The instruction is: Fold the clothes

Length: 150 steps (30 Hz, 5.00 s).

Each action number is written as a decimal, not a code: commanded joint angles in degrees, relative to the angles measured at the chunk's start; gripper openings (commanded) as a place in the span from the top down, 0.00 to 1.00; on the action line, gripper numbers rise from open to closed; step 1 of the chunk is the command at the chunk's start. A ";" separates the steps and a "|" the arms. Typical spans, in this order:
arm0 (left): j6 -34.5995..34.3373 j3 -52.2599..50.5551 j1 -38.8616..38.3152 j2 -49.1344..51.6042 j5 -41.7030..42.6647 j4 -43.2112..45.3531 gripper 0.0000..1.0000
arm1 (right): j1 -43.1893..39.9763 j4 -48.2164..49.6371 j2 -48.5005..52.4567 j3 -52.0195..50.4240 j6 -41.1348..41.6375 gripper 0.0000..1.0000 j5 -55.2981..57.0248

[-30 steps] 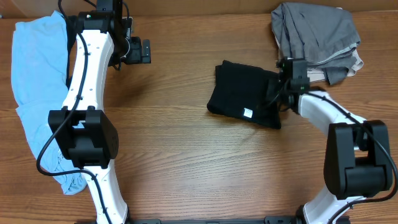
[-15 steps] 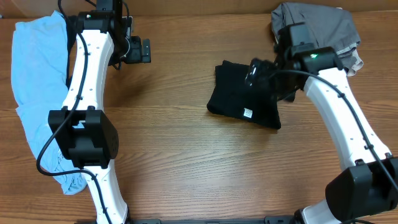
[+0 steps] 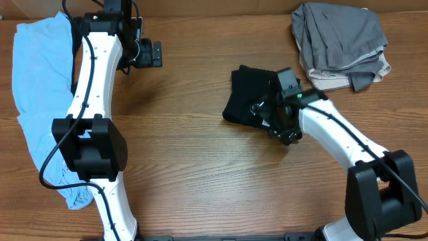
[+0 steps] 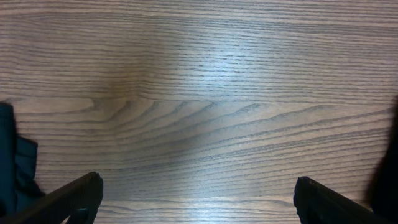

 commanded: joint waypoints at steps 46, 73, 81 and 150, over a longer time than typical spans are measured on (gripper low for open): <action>0.48 -0.28 -0.09 0.20 -0.17 -0.39 0.00 | -4.26 25.70 3.06 -14.84 -5.33 0.44 5.66; 0.52 -0.28 -0.81 0.20 -0.24 0.46 0.00 | -10.73 21.59 -18.99 6.99 -31.30 0.96 1.90; 0.52 -0.28 -0.81 0.20 -0.24 1.88 0.00 | -18.27 35.41 -17.31 9.60 -35.10 0.96 4.48; 0.48 -0.28 -1.79 0.20 -0.20 5.31 0.00 | -29.57 -5.27 -38.14 9.57 -41.55 0.00 -24.87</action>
